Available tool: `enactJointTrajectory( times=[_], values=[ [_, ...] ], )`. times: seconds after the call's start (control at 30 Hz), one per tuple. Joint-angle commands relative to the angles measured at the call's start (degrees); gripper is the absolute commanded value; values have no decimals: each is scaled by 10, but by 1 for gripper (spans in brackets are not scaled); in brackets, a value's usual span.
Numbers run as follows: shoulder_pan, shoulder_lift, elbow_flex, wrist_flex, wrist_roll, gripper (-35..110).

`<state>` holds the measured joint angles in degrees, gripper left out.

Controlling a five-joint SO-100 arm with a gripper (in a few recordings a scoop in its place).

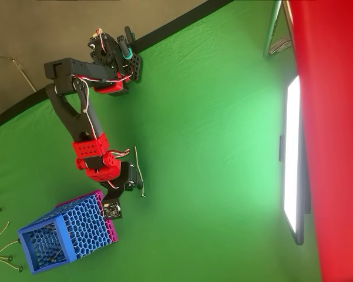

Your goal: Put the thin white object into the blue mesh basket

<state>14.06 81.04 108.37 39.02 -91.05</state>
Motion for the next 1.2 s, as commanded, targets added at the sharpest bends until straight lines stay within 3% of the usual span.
enactJointTrajectory(
  times=[0.0, 1.17],
  values=[
    [3, -7, -31, -8, -1, 16],
    [12, -196, -269, 147, 40, 13]
  ],
)
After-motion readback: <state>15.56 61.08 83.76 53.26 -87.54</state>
